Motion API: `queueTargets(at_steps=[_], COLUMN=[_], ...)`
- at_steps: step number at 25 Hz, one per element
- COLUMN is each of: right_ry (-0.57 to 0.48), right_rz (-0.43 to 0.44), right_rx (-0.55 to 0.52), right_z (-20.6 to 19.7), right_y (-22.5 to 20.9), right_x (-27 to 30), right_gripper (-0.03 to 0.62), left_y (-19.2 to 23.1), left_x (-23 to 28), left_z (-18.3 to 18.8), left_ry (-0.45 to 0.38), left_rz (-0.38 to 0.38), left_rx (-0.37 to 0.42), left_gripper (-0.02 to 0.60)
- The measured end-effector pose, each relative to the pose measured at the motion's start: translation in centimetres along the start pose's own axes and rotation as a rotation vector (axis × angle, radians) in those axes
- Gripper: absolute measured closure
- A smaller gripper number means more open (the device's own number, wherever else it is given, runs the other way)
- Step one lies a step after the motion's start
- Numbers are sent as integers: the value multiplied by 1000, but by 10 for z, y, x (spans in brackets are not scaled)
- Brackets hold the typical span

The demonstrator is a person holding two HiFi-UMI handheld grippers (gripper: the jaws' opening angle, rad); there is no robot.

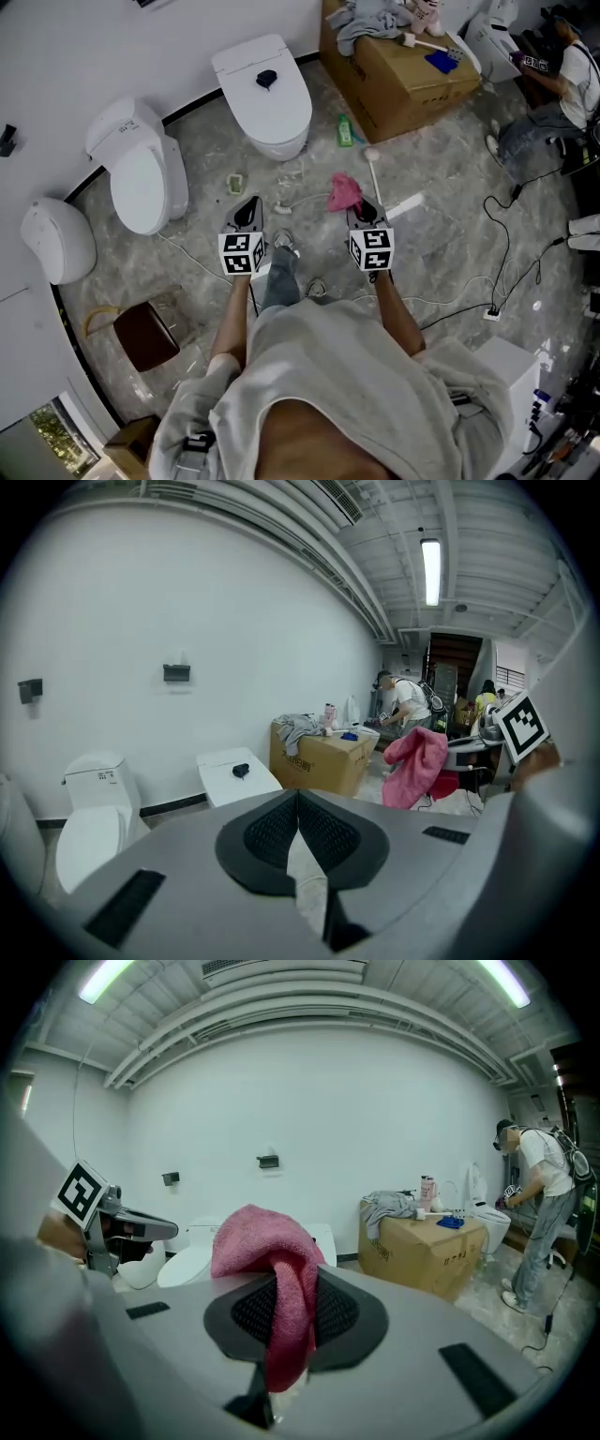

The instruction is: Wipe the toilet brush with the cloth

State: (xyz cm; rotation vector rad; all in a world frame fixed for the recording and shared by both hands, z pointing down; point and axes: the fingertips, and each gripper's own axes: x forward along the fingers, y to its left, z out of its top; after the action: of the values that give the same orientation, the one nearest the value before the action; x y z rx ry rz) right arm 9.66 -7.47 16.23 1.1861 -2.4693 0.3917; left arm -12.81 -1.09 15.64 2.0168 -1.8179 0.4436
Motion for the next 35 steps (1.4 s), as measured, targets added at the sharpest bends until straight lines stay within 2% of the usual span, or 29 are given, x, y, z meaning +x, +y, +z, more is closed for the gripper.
queueTargets(at_steps=[11,14,19,27,35], right_ry=[118,168,236,295,283], right_rz=[-69,-61,-47,-48,-25], right_rx=[0,2,11,55,90], right_z=[8,3,-12,-74,-171], right_y=[-6,3,10,-2,-10], right_x=[90,116,161,199,221], right_gripper=[531,531,531,531,531], left_y=[70,97,127,124,109], left_x=[100,123,165,202,219], left_z=[0,-14,-46,-104,-202], left_ry=[70,104,174,230,269], left_rz=[-80,-73,-100,-142,-136], left_rx=[21,45,34,39,75], left_gripper=[561,561,561,561,561])
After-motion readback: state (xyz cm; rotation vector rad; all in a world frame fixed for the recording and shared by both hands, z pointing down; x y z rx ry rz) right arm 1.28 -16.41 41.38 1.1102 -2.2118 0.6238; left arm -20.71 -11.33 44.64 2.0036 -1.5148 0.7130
